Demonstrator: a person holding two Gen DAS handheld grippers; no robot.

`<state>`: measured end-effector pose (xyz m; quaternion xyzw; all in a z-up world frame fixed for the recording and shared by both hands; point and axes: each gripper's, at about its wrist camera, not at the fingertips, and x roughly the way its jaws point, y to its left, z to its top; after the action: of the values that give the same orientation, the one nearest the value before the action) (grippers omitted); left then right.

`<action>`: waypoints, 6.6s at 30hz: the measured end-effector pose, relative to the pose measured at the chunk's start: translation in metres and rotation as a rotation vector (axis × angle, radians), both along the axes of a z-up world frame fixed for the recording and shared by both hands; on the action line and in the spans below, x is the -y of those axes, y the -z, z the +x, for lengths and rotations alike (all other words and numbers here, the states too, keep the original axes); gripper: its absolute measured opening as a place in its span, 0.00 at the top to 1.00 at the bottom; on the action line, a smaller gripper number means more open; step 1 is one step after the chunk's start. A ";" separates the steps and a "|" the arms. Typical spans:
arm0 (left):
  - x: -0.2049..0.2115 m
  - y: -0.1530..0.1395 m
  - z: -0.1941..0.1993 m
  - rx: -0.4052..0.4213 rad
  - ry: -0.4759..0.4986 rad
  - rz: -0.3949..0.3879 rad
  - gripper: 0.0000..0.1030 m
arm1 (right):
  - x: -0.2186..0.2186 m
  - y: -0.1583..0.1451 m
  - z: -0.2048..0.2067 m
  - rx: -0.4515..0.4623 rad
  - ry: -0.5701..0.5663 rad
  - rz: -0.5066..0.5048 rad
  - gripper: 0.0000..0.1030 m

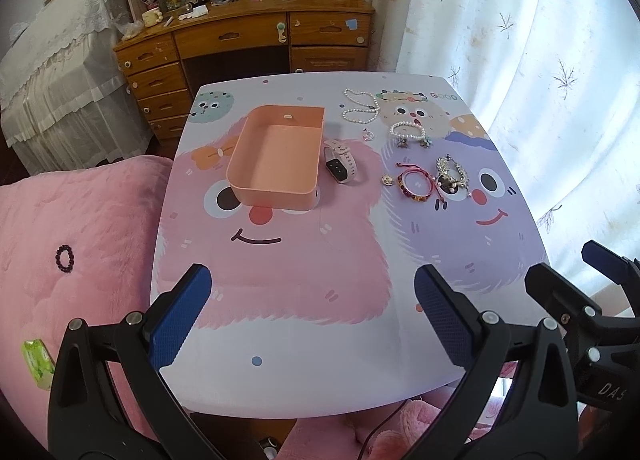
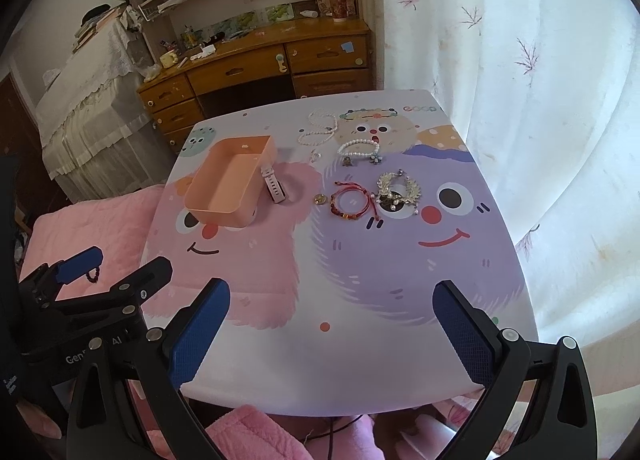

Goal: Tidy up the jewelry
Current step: 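Move both tools toward the jewelry beside the pink box, then grasp the red string bracelet with left tool while right tool grasps silver leaf comb, then carry both held pieces over the pink box and open both tools, then grasp the white smartwatch with left tool while right tool grasps gold coin pendant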

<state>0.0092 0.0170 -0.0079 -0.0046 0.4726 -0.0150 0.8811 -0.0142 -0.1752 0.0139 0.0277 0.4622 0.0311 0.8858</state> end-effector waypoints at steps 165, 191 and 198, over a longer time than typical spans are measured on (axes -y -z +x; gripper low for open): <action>-0.159 0.049 0.245 -0.097 0.144 -0.090 0.34 | -0.227 0.095 0.165 0.149 -0.077 0.246 0.47; -0.038 0.060 0.176 -0.299 0.121 -0.251 0.34 | -0.119 0.153 0.091 0.021 -0.438 -0.342 0.37; -0.003 0.073 0.193 -0.322 -0.004 -0.235 0.34 | -0.104 0.158 0.089 0.036 -0.642 -0.353 0.37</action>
<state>0.2022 0.0201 -0.0807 -0.1105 0.6022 -0.0675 0.7878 0.0751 -0.0716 -0.1441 -0.2725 0.4299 0.2280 0.8300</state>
